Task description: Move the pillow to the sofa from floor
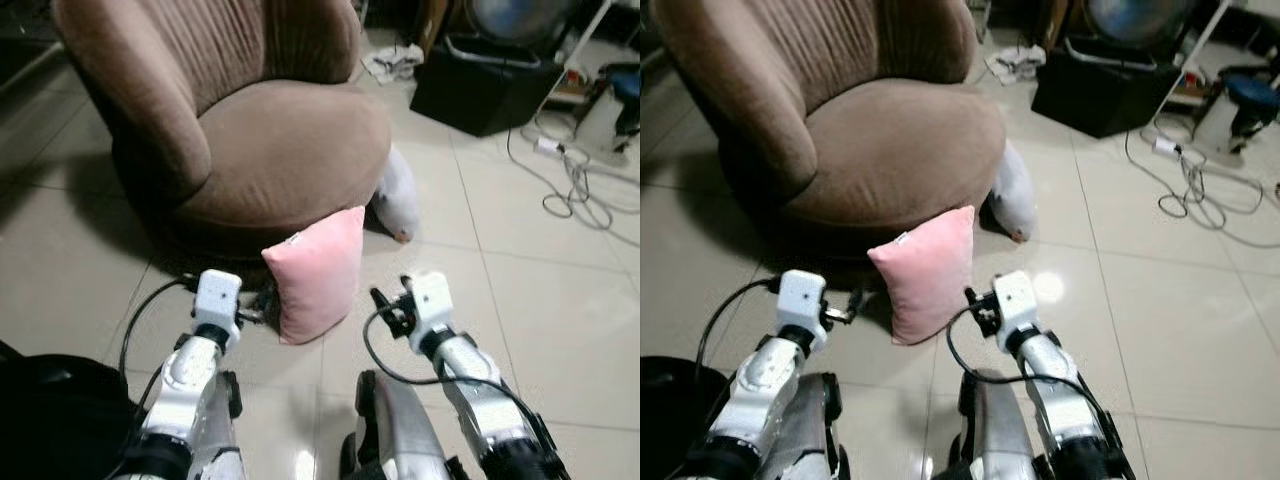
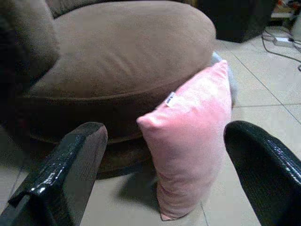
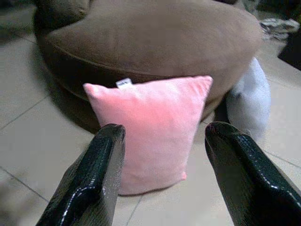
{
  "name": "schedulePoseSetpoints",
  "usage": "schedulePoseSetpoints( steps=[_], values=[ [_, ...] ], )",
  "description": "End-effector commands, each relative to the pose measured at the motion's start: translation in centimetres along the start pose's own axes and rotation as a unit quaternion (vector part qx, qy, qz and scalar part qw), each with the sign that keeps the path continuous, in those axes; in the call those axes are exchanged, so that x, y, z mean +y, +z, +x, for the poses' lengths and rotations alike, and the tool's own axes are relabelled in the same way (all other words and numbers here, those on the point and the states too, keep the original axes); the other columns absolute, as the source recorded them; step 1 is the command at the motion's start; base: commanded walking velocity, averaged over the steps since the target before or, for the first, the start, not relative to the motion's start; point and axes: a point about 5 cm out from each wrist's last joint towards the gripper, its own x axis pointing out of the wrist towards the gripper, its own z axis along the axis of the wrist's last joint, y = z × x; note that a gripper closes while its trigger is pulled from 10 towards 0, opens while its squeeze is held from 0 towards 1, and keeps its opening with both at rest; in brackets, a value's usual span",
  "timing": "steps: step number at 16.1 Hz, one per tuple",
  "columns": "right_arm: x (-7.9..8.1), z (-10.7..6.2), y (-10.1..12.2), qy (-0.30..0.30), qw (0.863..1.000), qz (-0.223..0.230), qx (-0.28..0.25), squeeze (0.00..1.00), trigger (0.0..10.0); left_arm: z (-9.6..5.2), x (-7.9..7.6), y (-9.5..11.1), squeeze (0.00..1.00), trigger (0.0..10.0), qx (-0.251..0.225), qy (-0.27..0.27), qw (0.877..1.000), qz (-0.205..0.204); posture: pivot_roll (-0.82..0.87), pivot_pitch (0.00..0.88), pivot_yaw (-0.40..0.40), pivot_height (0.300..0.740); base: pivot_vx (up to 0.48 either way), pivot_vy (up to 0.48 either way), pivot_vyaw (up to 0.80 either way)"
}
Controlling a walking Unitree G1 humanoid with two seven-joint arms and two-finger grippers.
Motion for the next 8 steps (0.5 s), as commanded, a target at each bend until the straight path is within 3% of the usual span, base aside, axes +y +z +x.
schedulePoseSetpoints(
  steps=[1, 4, 8],
  values=[
    [-0.4, -0.2, -0.5, -0.003, 1.0, 0.004, 0.01, 0.0, 10.0, -0.1, -0.2, 0.1, 0.0, 10.0, -0.001, 0.004, 1.0, 0.0, 0.08, 0.111, -0.153, 0.555, 0.0, 0.0, 0.0],
    [0.4, 0.1, -0.8, 0.013, 1.0, 0.007, 0.013, 0.0, 10.0, -1.1, 0.6, -0.3, 0.0, 10.0, 0.009, 0.017, 0.999, 0.026, 0.08, 0.151, -0.144, 0.52, 0.0, 0.0, 0.0],
    [1.0, 0.0, -1.0, 0.016, 1.0, 0.008, 0.016, 0.0, 10.0, -1.4, 0.4, -0.5, 0.0, 10.0, 0.017, 0.0, 0.999, 0.043, 0.07, 0.161, -0.125, 0.49, 0.0, 0.0, 0.0]
  ],
)
